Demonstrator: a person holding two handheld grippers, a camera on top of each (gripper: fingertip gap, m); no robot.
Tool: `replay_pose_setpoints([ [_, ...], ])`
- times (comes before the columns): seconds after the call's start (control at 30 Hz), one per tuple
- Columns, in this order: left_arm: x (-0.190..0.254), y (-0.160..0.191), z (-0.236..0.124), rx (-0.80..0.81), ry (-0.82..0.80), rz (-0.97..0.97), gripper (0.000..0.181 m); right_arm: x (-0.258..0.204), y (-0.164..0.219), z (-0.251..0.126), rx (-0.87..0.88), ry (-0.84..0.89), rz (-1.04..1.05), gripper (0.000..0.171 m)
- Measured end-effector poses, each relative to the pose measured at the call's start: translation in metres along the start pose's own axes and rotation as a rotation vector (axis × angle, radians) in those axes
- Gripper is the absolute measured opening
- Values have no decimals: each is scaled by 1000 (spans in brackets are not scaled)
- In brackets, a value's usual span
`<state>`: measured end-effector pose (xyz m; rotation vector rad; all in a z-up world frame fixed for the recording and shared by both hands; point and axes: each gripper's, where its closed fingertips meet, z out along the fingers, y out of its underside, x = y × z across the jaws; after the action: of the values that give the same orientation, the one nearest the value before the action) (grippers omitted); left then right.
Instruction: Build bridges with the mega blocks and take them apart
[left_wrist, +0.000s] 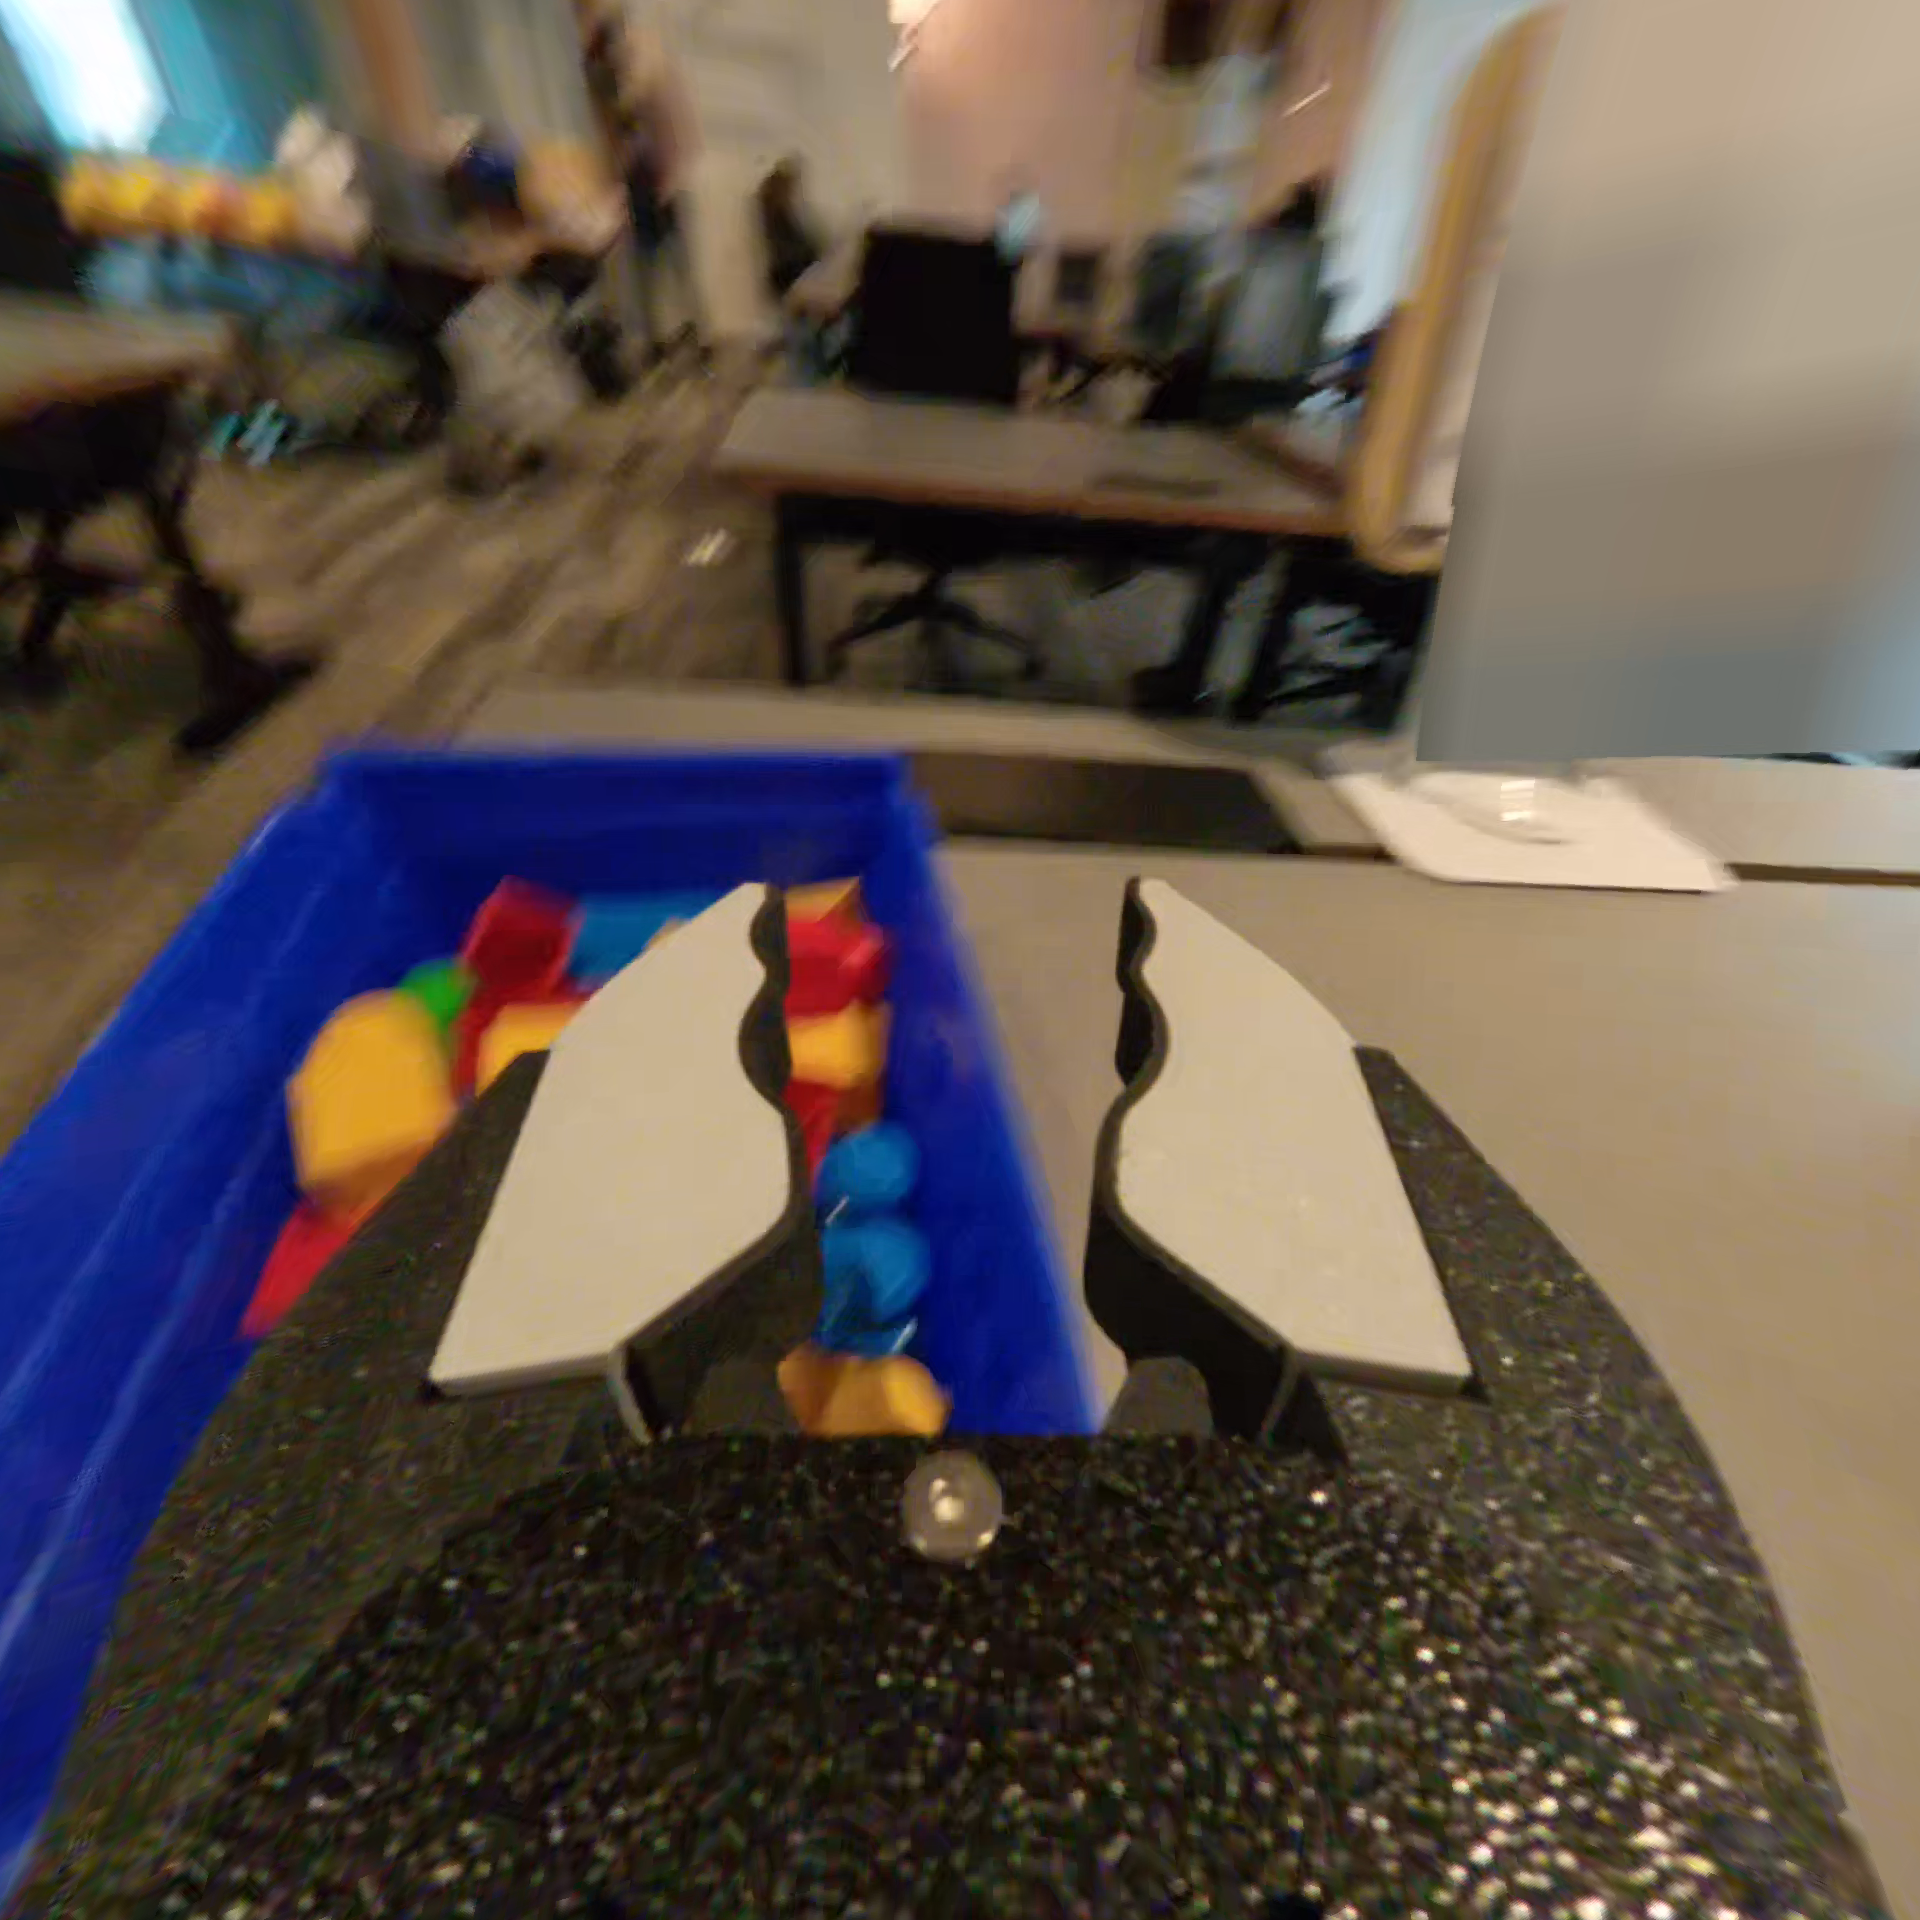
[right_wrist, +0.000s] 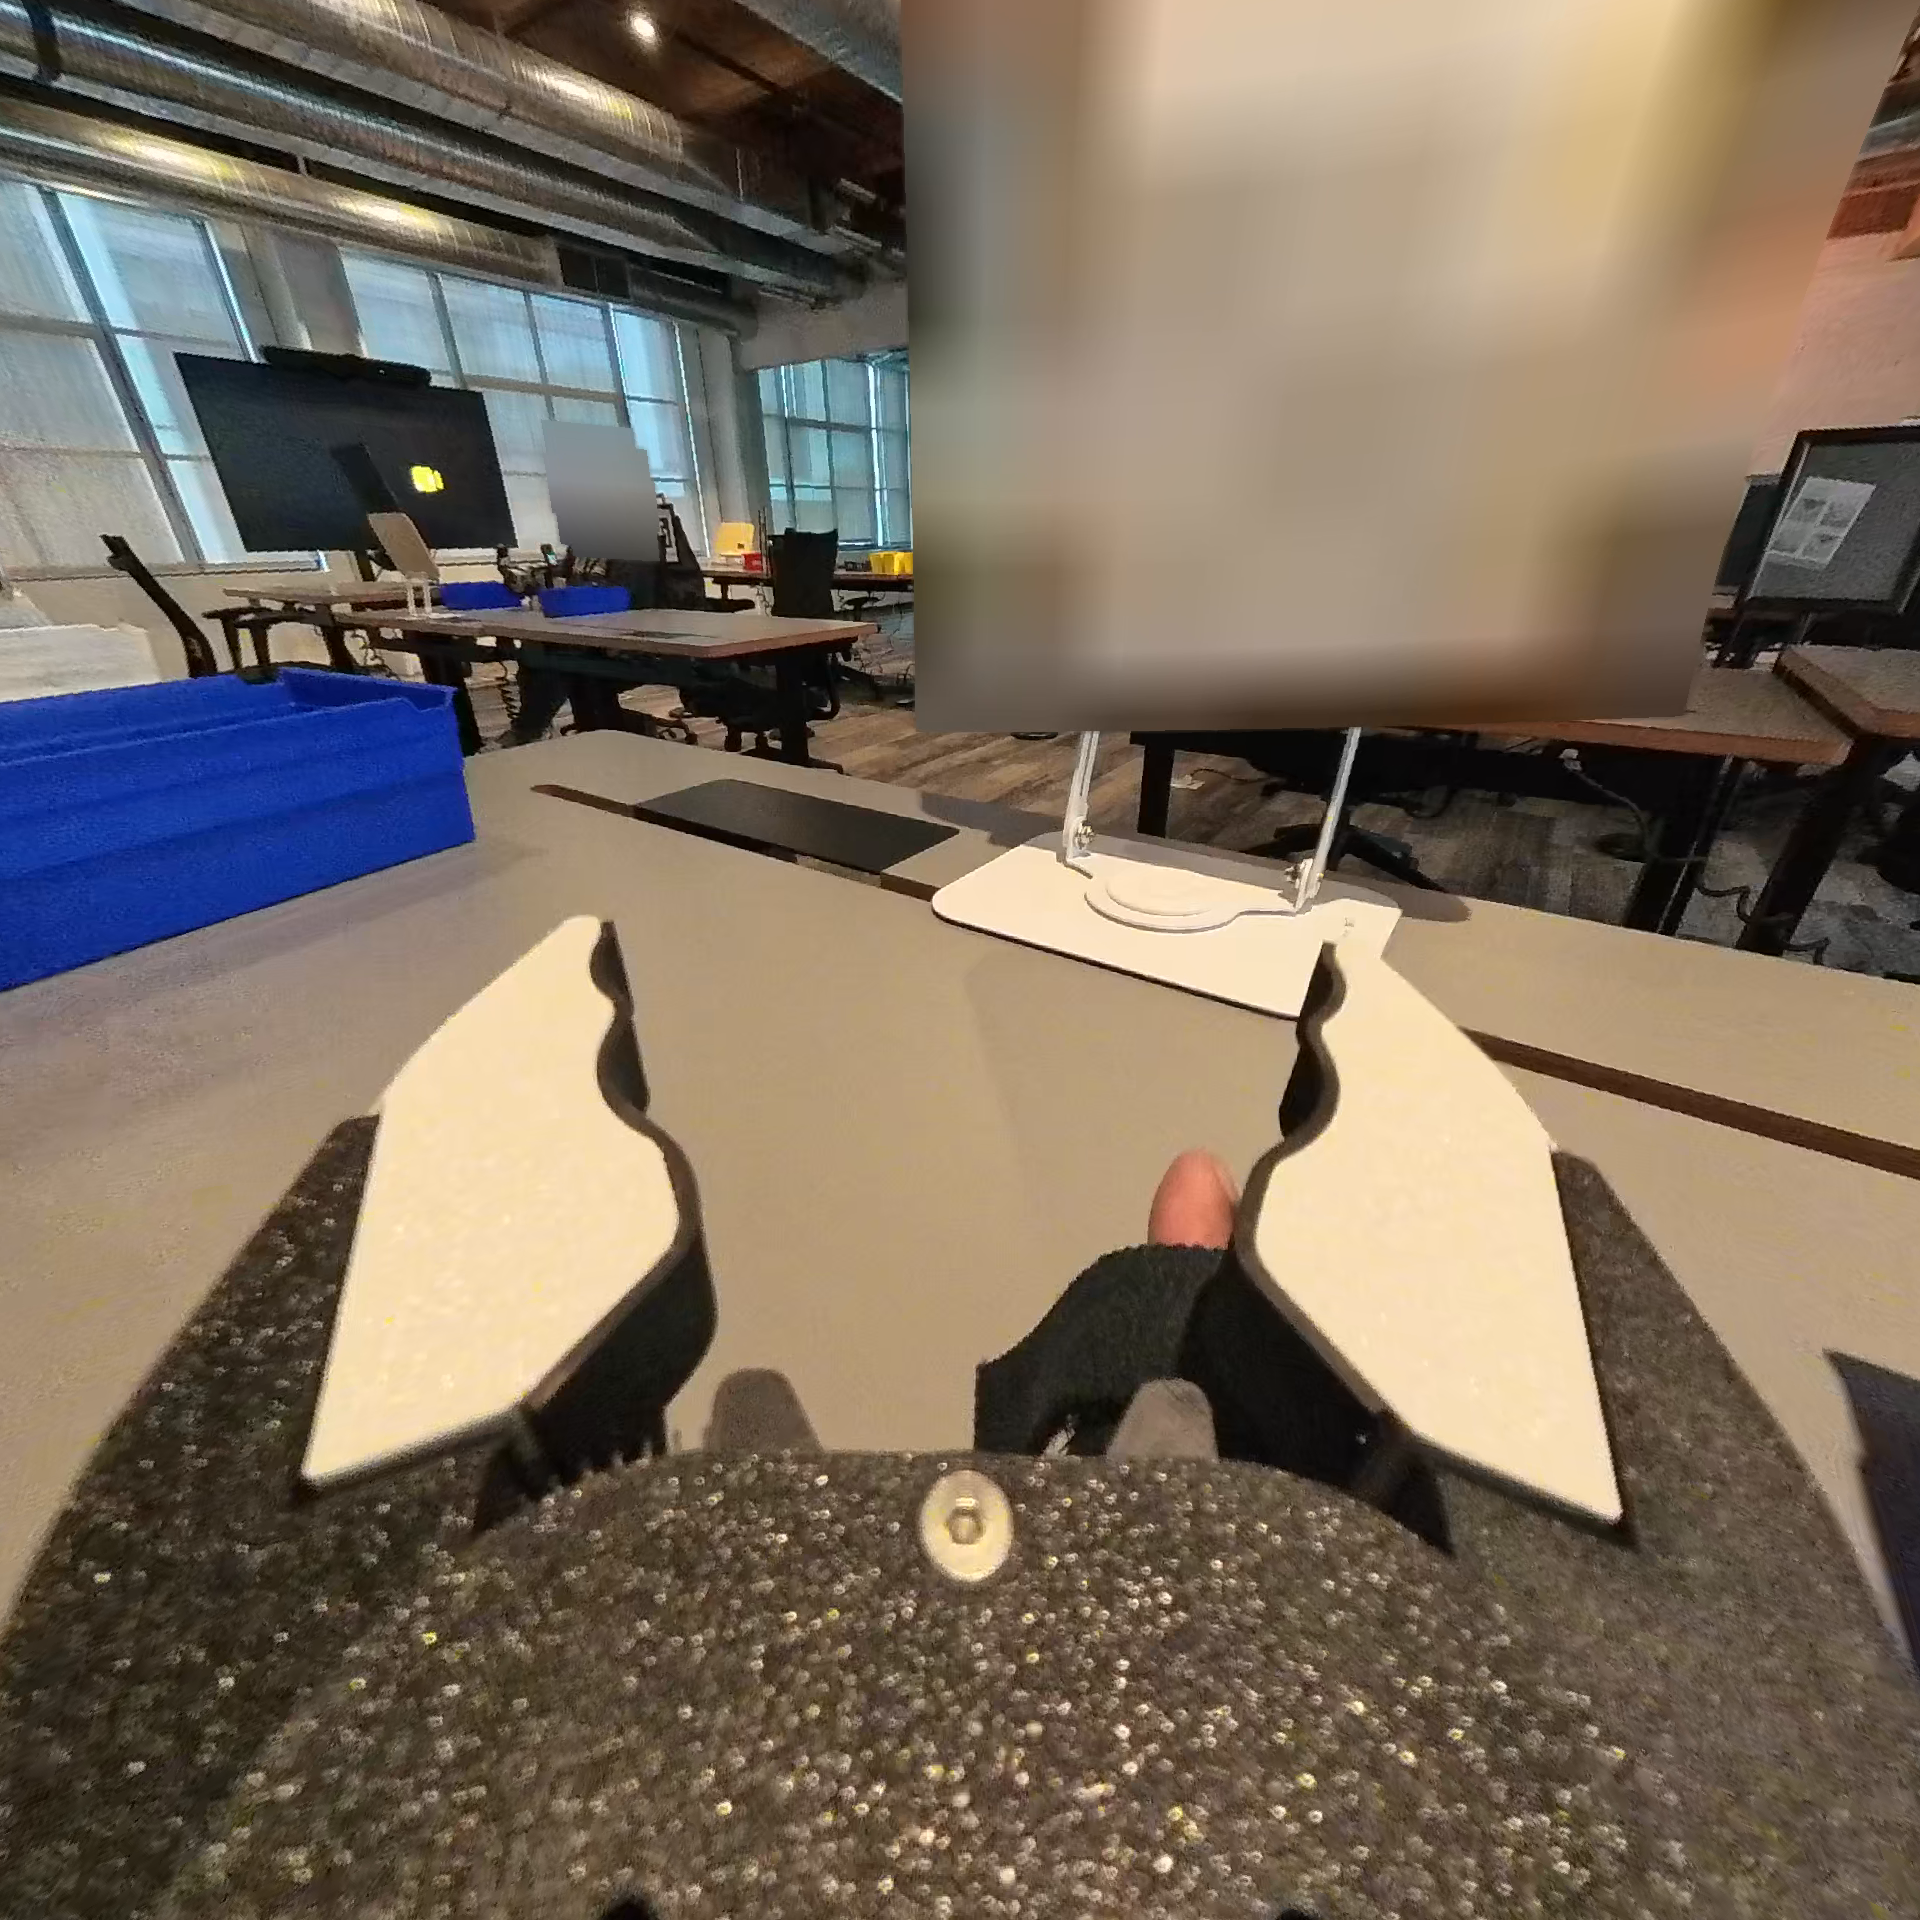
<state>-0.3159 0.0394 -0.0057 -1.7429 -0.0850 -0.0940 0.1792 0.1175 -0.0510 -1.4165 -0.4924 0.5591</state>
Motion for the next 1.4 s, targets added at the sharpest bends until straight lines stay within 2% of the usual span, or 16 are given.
replay_pose_setpoints([
  [0.07,-44,34,-7,-158,-149,-118,57,0,2,1,-6,0,0,121],
  [0.17,-75,66,-14,-276,-256,-203,56,-3,2,2,-6,-3,-4,121],
  [0.37,-67,107,-17,-482,-189,-250,58,-5,1,1,-4,-12,-11,121],
  [0.47,-67,104,-15,-485,-210,-217,58,-5,1,1,-5,-16,-8,121],
  [0.6,-71,92,-15,-412,-230,-233,55,-6,1,1,-4,-17,-11,121],
  [0.87,-53,120,-17,-580,-142,-275,50,-6,1,2,-6,-16,-17,120],
  [0.93,-55,120,-17,-582,-151,-277,45,-6,1,1,-6,-16,-16,120],
  [1.0,-58,122,-19,-599,-169,-278,31,-6,1,1,-4,-17,-15,120],
  [1.1,-57,125,-21,-623,-179,-256,35,-7,1,1,-3,-18,-15,120],
  [1.2,-50,126,-17,-649,-160,-215,47,-7,1,1,-3,-18,-15,120],
  [1.27,-50,128,-18,-675,-171,-201,46,-7,0,1,-2,-18,-15,120],
  [1.4,-53,131,-21,-702,-178,-204,29,-7,0,1,-2,-20,-15,120],
])
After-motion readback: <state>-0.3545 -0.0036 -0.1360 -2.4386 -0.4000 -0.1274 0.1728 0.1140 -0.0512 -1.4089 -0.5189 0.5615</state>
